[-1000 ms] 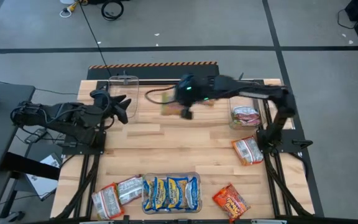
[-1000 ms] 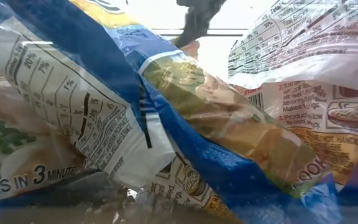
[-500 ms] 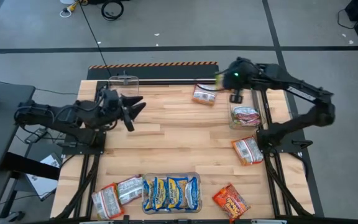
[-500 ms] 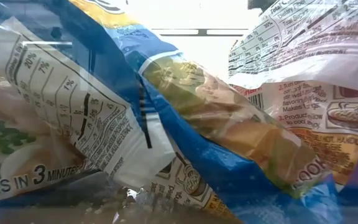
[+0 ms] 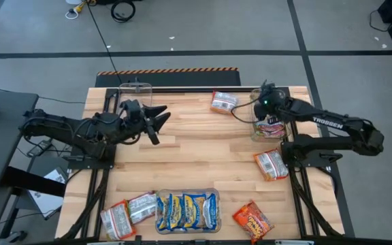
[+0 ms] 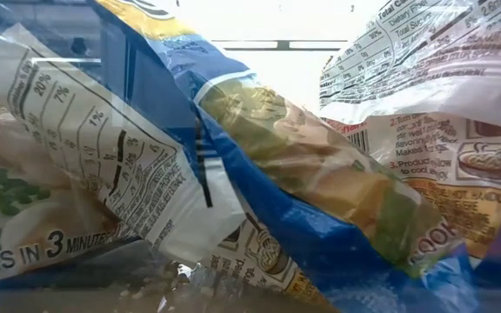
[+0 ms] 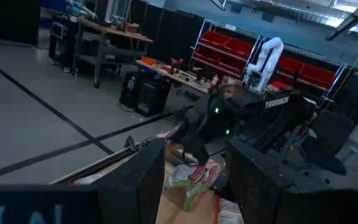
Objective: Sort Maruchan noodles
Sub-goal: Put the green noodle pack into the top right transparent bin
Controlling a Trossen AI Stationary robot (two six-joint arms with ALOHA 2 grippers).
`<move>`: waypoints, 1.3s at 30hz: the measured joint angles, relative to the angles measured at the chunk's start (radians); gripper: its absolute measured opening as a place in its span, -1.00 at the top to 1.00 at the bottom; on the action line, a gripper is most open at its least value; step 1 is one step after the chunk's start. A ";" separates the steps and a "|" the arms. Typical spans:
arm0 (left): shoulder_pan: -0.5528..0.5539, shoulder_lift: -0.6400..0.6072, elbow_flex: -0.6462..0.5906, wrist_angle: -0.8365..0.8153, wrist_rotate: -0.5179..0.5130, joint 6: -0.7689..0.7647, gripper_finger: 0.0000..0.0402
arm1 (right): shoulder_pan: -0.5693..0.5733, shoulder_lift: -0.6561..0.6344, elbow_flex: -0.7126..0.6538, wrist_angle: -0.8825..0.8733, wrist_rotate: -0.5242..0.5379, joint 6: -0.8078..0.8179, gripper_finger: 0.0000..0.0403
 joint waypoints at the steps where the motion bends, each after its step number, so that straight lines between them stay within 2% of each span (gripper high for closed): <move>1: 0.000 0.002 0.000 0.000 0.000 -0.008 0.14 | -0.001 0.004 -0.028 0.033 -0.016 -0.027 0.92; 7: 0.000 0.002 0.000 0.000 -0.001 -0.047 0.14 | -0.008 0.028 -0.126 0.055 -0.096 -0.019 0.91; 13: 0.000 0.001 0.000 0.000 -0.011 -0.053 0.14 | -0.008 -0.011 -0.122 -0.027 -0.113 0.103 0.91; 19: 0.000 0.001 0.000 0.000 -0.015 -0.054 0.14 | -0.023 -0.049 -0.066 -0.216 -0.278 0.287 0.88; 24: 0.000 0.001 0.000 0.000 -0.016 -0.055 0.14 | -0.068 -0.036 -0.051 -0.313 -0.419 0.374 0.76; 31: 0.000 -0.003 0.000 0.002 -0.016 -0.068 0.14 | -0.157 -0.026 -0.052 -0.328 -0.439 0.369 0.55; 36: 0.000 -0.009 0.000 -0.006 -0.013 -0.047 0.14 | -0.176 -0.025 -0.052 -0.337 -0.447 0.369 0.45; 39: 0.016 -0.024 0.008 -0.068 0.066 -0.058 0.14 | -0.176 -0.025 -0.045 -0.360 -0.452 0.369 0.37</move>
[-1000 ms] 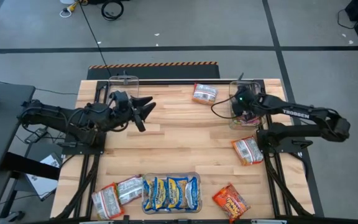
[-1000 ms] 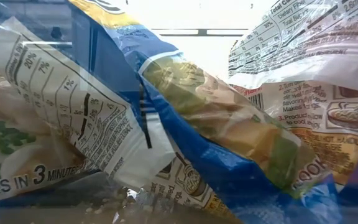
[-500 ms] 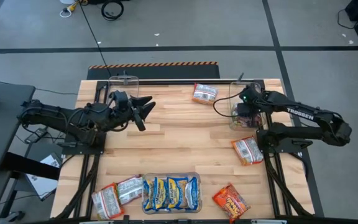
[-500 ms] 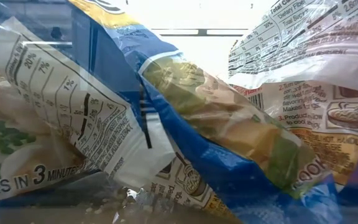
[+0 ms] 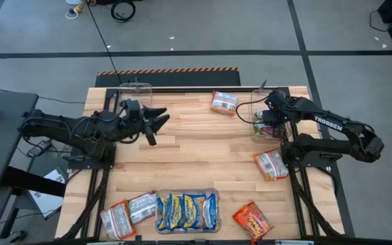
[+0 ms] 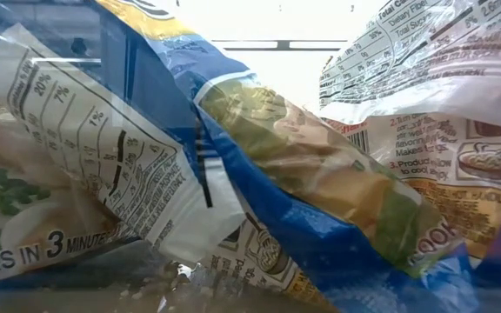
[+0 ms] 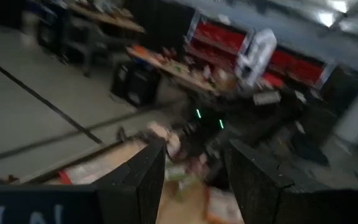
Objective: Sort Maruchan noodles
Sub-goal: Put the green noodle pack into the top right transparent bin
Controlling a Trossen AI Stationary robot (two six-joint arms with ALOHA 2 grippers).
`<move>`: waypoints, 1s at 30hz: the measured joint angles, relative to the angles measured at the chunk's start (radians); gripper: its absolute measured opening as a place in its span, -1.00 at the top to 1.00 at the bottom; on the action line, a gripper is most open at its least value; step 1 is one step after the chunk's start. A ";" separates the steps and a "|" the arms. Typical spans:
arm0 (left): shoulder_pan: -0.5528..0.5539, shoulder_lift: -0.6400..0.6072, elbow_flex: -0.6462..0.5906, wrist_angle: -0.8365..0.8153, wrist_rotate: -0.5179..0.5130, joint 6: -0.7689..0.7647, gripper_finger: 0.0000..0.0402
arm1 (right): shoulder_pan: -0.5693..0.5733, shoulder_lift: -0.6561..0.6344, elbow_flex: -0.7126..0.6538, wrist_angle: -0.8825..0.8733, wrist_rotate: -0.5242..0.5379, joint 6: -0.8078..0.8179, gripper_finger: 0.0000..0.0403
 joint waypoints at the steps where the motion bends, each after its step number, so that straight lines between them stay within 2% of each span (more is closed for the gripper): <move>1: 0.010 -0.002 0.012 -0.035 0.036 -0.016 0.14 | 0.000 0.000 0.009 -0.013 -0.003 0.000 0.34; 8: 0.104 0.032 0.175 -0.401 0.186 -0.068 0.14 | 0.001 0.000 0.115 -0.084 -0.033 0.022 0.05; 12: 0.142 0.077 0.266 -0.595 0.278 -0.081 0.14 | 0.001 0.000 0.179 -0.150 -0.034 0.039 -0.04; 15: 0.147 0.112 0.294 -0.736 0.356 -0.141 0.14 | 0.013 -0.002 0.244 -0.172 -0.048 0.112 -0.08; 17: 0.135 0.140 0.294 -0.848 0.447 -0.194 0.14 | 0.031 -0.007 0.287 -0.168 -0.072 0.159 -0.10; 20: 0.076 0.190 0.294 -0.976 0.612 -0.316 0.14 | 0.060 -0.025 0.334 -0.121 -0.124 0.217 -0.11; 24: -0.075 0.258 0.293 -1.037 0.793 -0.541 0.19 | 0.099 -0.056 0.358 -0.012 -0.159 0.261 -0.11; 26: -0.162 0.295 0.293 -1.042 0.843 -0.669 0.21 | 0.120 -0.072 0.359 0.050 -0.169 0.262 -0.10; 30: -0.324 0.394 0.293 -1.043 0.870 -0.877 0.22 | 0.175 -0.096 0.359 0.164 -0.172 0.262 -0.11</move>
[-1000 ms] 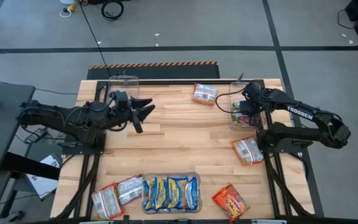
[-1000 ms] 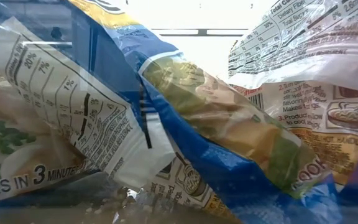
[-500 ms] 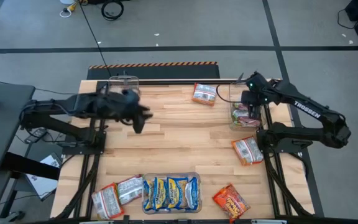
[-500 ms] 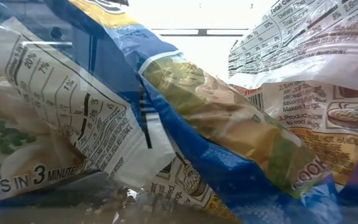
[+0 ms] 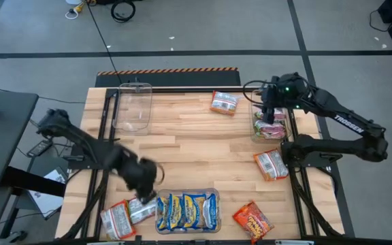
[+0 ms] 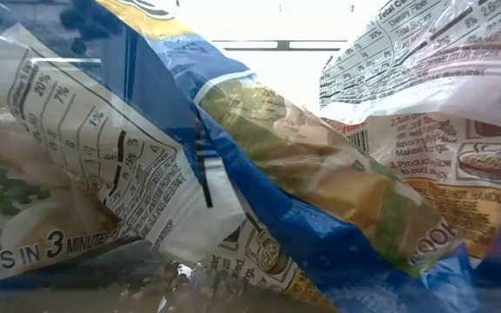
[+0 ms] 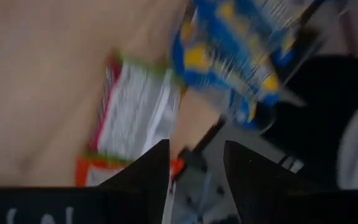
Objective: Sort Maruchan noodles
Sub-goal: Put the green noodle pack into the top right transparent bin
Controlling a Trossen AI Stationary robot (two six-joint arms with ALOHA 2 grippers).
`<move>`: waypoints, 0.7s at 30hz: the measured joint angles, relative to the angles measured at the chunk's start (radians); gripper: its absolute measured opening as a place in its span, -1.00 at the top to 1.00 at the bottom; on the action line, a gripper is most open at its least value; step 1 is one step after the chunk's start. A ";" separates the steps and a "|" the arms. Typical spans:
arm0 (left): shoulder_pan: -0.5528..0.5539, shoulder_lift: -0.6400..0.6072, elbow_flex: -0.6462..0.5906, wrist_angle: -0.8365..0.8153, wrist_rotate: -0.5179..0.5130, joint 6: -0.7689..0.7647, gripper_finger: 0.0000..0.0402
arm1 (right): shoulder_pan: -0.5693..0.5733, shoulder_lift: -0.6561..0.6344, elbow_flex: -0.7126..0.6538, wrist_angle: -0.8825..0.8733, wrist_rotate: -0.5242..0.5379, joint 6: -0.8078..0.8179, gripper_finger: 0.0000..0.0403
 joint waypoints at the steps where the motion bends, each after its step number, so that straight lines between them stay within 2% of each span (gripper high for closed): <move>1: -0.032 0.026 0.000 0.001 0.013 -0.036 0.22 | 0.014 -0.006 0.000 0.018 0.000 0.000 -0.10; 6: -0.135 0.130 -0.015 0.068 0.098 -0.168 0.25 | 0.078 -0.029 0.001 0.022 0.001 0.000 -0.10; 10: -0.200 0.114 -0.138 0.362 0.040 -0.301 0.38 | 0.108 -0.036 0.001 0.007 0.001 -0.002 -0.10; 13: -0.255 0.113 -0.236 0.444 0.024 -0.373 0.51 | 0.118 -0.036 0.001 0.003 0.002 -0.004 -0.10; 16: -0.295 0.126 -0.304 0.486 0.030 -0.393 0.66 | 0.119 -0.036 0.000 -0.004 0.003 -0.004 -0.10; 21: -0.324 0.127 -0.367 0.500 -0.027 -0.317 0.84 | 0.119 -0.036 0.000 -0.047 0.032 -0.001 -0.10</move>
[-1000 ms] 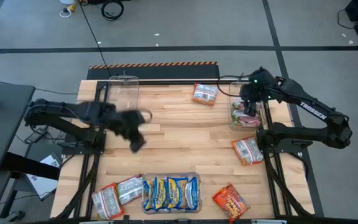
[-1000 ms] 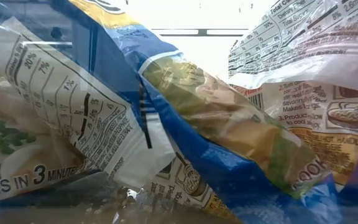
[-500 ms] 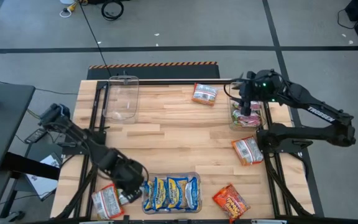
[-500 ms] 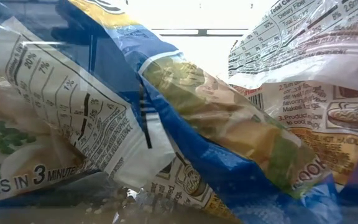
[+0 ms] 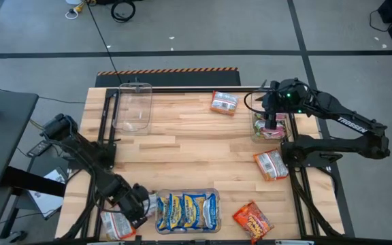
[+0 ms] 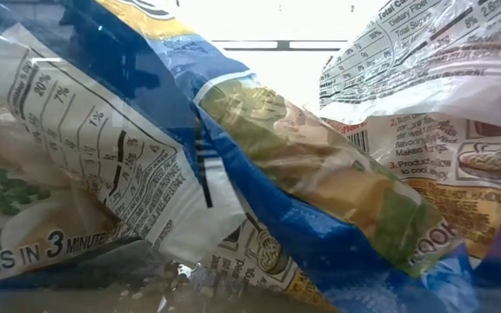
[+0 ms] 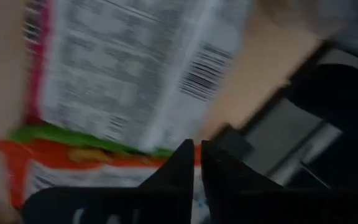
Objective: Sort Maruchan noodles
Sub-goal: Put the green noodle pack into the top right transparent bin
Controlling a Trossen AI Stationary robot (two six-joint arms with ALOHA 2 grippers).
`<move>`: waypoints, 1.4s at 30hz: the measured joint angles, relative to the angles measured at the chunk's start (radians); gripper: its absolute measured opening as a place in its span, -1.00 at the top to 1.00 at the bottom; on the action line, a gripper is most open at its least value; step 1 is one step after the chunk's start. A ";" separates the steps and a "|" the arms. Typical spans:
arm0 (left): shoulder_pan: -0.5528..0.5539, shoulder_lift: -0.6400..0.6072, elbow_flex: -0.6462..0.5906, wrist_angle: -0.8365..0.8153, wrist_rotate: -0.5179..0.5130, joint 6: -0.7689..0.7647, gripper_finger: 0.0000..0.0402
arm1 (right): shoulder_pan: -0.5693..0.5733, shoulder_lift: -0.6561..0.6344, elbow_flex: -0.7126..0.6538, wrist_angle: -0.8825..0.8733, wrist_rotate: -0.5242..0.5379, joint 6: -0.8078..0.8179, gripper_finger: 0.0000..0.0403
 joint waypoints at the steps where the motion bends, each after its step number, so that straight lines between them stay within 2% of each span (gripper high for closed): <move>1: -0.001 0.000 -0.014 -0.004 -0.015 0.018 0.86 | 0.000 0.000 0.000 -0.003 0.005 0.004 -0.10; 5: 0.014 0.000 -0.075 0.000 -0.035 0.073 0.92 | 0.000 0.000 0.000 -0.010 0.008 0.047 -0.10; 9: 0.116 -0.009 -0.122 0.009 -0.027 0.225 0.92 | 0.009 0.000 0.000 -0.013 0.008 0.081 -0.09; 12: 0.247 -0.010 -0.126 -0.002 -0.025 0.410 0.92 | 0.030 0.001 0.000 -0.013 0.008 0.115 -0.09; 19: 0.645 -0.009 -0.115 -0.004 -0.063 0.767 0.92 | 0.103 0.012 0.000 -0.015 0.016 0.190 -0.09; 22: 0.780 -0.005 -0.075 -0.022 -0.076 0.870 0.92 | 0.137 0.033 0.000 -0.014 0.018 0.198 -0.09; 24: 0.830 -0.007 -0.033 -0.015 -0.073 0.919 0.92 | 0.163 0.055 0.000 -0.015 0.008 0.224 -0.09; 28: 0.827 -0.007 0.041 -0.076 -0.040 1.008 0.92 | 0.243 0.119 0.000 -0.036 -0.026 0.267 -0.09; 32: 0.770 -0.007 0.049 -0.073 -0.043 1.056 0.92 | 0.362 0.214 0.000 -0.033 -0.027 0.346 -0.09; 37: 0.683 0.000 0.049 -0.069 -0.261 1.189 0.88 | 0.553 0.301 0.000 -0.042 -0.031 0.471 -0.09; 42: 0.681 0.000 0.049 -0.033 -0.332 1.313 0.65 | 0.786 0.363 0.000 -0.050 -0.085 0.698 -0.08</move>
